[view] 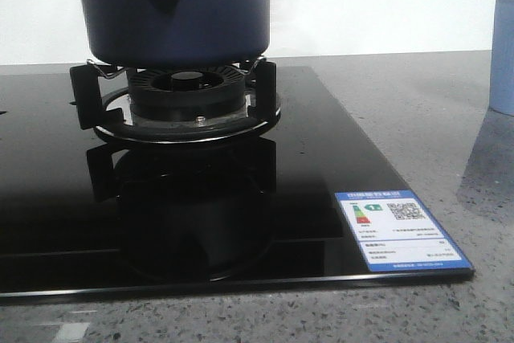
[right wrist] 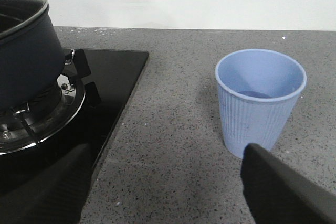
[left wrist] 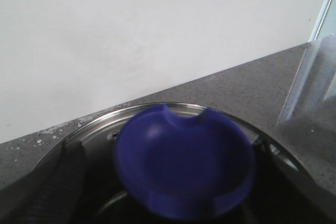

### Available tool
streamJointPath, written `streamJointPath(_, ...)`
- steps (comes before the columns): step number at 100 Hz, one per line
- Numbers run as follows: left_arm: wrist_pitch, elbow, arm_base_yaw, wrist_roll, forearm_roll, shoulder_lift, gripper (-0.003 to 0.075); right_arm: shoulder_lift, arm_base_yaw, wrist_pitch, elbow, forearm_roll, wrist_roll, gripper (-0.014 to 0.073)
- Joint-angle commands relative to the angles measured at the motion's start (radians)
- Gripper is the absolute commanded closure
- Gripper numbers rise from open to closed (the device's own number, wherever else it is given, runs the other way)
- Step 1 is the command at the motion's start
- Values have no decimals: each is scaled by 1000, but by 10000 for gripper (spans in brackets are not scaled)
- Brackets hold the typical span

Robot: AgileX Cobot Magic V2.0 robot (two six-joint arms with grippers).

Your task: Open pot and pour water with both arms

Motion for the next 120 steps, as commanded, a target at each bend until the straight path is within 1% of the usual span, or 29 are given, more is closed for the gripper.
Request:
streamJointPath(1, -64, -68, 4, 1, -2, -6, 148, 9, 1, -71, -36, -5, -13, 57)
streamJointPath(19, -49, -101, 4, 1, -2, 32, 154, 9, 1, -71, -36, -5, -13, 57)
streamJointPath(48, -39, -102, 4, 1, 0, 41, 159, 9, 1, -68, -36, -5, -13, 57)
streamJointPath(55, -39, -102, 4, 1, 0, 41, 190, 9, 1, -68, -36, -5, -13, 57)
streamJointPath(74, -39, -102, 4, 1, 22, 41, 320, 9, 1, -68, -36, -5, -13, 57)
streamJointPath(82, -39, -102, 4, 1, 22, 39, 353, 9, 1, -68, -36, -7, -13, 57)
streamJointPath(98, -39, -102, 4, 1, 22, 20, 358, 9, 0, -68, -36, -44, -13, 57)
streamJointPath(113, -39, -102, 11, 1, 22, -43, 358, 12, -4, -68, -34, -97, -13, 57)
streamJointPath(120, -39, -102, 29, 1, 22, -77, 358, 18, -23, -71, -28, -107, -13, 57)
